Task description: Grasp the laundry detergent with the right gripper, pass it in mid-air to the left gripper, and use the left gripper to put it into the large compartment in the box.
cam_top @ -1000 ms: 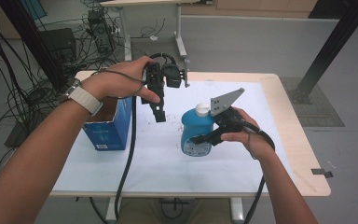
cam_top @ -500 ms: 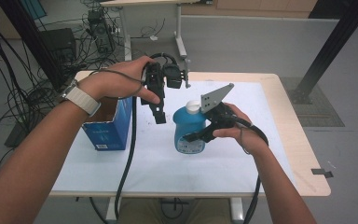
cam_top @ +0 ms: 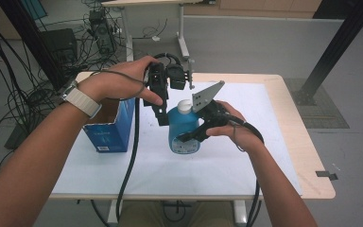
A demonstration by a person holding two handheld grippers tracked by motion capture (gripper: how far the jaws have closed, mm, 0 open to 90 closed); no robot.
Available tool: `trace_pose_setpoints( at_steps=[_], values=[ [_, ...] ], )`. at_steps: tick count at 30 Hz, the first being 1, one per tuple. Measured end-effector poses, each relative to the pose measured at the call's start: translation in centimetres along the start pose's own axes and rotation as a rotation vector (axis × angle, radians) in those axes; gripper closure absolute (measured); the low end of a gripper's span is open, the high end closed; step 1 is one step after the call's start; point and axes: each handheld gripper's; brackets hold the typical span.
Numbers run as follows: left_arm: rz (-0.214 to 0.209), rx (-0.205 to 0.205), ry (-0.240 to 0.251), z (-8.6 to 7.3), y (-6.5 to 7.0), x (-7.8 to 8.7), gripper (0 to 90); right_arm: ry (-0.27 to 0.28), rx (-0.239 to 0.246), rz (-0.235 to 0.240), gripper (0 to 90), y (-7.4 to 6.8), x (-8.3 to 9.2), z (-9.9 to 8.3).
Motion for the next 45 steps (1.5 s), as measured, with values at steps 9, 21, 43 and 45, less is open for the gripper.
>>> trace_pose_setpoints(
  at_steps=[9, 21, 43, 45],
  values=[
    [0.003, -0.004, 0.001, 0.5, -0.1, 0.2, 9.5, -0.011, 0.01, 0.017, 44.1, 0.2, -0.9, 0.9],
    [0.006, -0.001, 0.001, 1.1, -0.6, 0.4, 9.3, -0.012, 0.02, 0.025, 44.1, 0.3, -1.4, 1.3],
    [0.01, -0.005, 0.011, 1.5, -0.7, 0.2, 9.6, -0.014, 0.014, 0.024, 44.0, 0.2, -1.4, 1.4],
    [0.01, -0.005, 0.011, 1.5, -0.7, 0.2, 9.8, -0.014, 0.012, 0.026, 44.0, 0.2, -1.4, 1.4]
  ],
)
Point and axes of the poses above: each handheld gripper's, and its own axes: x roughly backward along the jaws, z roughly out of its top, y roughly to its right, and after that the axes turned 15 degrees about -x, right-handed
